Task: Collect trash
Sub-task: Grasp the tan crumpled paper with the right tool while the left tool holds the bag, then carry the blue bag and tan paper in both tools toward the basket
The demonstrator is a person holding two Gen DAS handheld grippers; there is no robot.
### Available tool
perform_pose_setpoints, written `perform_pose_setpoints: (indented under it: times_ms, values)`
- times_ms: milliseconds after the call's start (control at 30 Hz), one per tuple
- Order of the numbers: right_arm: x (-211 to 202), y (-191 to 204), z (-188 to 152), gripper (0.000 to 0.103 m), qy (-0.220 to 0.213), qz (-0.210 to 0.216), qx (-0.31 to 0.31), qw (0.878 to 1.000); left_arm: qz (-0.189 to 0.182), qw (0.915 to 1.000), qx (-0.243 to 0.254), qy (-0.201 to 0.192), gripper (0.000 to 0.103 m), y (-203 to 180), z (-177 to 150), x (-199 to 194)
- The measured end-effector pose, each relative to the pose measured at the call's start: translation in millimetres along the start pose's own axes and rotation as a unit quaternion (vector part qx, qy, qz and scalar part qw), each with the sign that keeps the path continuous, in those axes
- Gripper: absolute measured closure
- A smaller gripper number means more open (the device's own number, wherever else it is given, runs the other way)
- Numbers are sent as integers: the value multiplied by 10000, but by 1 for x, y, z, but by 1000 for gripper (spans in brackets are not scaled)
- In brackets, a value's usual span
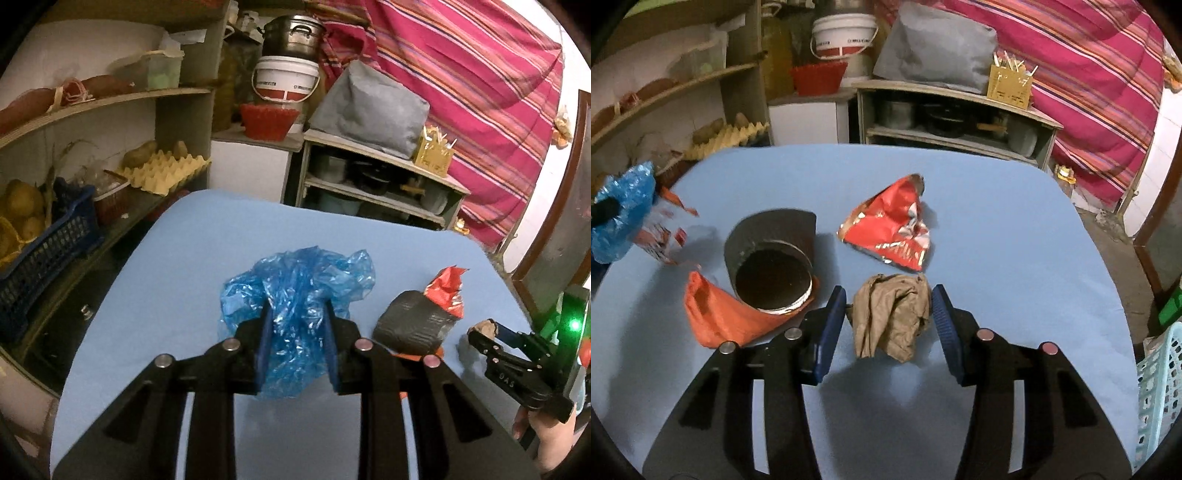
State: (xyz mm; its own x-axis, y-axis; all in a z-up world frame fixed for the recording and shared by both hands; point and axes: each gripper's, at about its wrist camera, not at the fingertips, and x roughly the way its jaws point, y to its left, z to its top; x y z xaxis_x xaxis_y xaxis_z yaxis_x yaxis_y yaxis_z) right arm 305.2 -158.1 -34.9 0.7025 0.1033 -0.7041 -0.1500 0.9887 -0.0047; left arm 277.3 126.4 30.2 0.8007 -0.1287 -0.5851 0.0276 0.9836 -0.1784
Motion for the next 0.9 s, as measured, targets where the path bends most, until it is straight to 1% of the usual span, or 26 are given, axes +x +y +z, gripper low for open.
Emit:
perform_pose_setpoints:
  times_ms: [167, 267, 500, 600, 900]
  values:
    - [-15, -14, -2, 55, -97, -45, 66, 9999, -222, 9995, 75, -187, 78, -19, 5, -17]
    - [-25, -25, -2, 55, -173, -50, 177, 9997, -313, 9991, 152, -230, 78, -33, 5, -23]
    - [-52, -50, -6, 55, -351, -170, 233, 9990, -318, 9986, 414, -129, 78, -72, -2, -15]
    - [-66, -65, -9, 55, -427, -227, 308, 9984, -284, 9978, 585, -160, 78, -89, -6, -15]
    - [-106, -121, -22, 55, -601, -510, 565, 9953, -358, 9947, 950, -139, 78, -145, -20, -8]
